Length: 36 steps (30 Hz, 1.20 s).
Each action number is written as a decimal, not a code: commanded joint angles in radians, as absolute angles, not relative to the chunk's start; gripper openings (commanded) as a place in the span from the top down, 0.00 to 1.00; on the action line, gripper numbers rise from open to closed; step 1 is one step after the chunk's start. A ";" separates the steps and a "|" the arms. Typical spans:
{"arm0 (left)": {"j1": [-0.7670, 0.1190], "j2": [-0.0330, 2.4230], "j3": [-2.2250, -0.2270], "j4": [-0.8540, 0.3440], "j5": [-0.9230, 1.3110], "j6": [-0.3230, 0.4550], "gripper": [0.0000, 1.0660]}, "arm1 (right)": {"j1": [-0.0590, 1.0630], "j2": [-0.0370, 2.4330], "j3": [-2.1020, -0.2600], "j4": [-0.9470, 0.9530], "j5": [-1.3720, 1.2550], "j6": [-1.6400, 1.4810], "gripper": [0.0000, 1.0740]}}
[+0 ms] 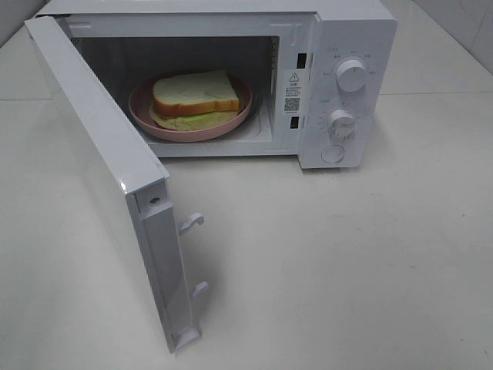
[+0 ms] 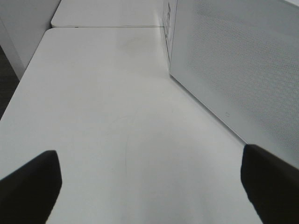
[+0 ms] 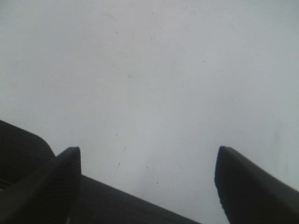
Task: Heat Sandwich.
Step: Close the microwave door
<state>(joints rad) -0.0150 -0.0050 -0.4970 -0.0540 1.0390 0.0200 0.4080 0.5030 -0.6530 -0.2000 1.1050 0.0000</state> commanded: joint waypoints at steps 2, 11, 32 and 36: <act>-0.013 -0.031 -0.495 -0.055 1.036 0.020 0.08 | 0.327 0.417 -0.577 -0.195 1.111 0.027 0.29; -0.013 -0.031 -0.495 -0.055 1.036 0.020 0.08 | 0.205 0.266 -0.534 -0.169 1.094 0.037 0.29; -0.013 -0.030 -0.495 -0.055 1.036 0.020 0.08 | 0.069 -0.031 -0.503 -0.125 1.036 0.034 0.29; -0.013 -0.030 -0.495 -0.055 1.036 0.020 0.08 | 0.069 -0.031 -0.503 -0.127 1.036 0.036 0.29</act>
<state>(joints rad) -0.0150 -0.0050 -0.4970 -0.0540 1.0390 0.0200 0.0760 -0.0040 -0.5050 -0.1290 1.0450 0.0330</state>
